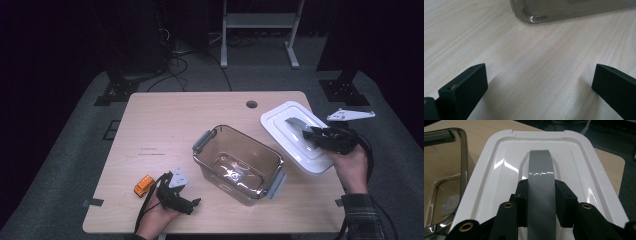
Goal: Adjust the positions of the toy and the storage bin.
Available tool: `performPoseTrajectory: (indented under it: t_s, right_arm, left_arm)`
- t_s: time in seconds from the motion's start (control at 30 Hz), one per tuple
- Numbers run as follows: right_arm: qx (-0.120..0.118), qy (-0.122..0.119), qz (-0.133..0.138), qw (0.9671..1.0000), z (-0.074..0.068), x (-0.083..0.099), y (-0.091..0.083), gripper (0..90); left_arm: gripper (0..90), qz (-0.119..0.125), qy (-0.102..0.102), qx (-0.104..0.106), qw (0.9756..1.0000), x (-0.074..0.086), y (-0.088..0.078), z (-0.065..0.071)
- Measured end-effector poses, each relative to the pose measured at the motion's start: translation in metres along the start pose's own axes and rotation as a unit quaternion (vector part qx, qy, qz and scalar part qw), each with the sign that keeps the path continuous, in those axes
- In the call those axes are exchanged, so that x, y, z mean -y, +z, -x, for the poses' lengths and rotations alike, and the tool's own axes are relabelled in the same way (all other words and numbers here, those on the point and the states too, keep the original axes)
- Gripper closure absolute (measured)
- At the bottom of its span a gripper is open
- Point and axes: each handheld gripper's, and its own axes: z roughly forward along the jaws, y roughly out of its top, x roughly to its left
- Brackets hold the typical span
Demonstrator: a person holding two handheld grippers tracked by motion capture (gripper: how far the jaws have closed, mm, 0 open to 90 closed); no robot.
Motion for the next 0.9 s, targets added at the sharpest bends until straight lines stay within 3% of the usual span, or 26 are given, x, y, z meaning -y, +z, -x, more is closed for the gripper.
performPoseTrajectory:
  t_s: [0.9]
  right_arm:
    - [0.009,0.033,-0.03,0.999,0.016,0.051,0.033,66.3]
  left_arm:
    - [0.0,-0.002,0.001,0.0,1.0,0.0,0.0,0.0]
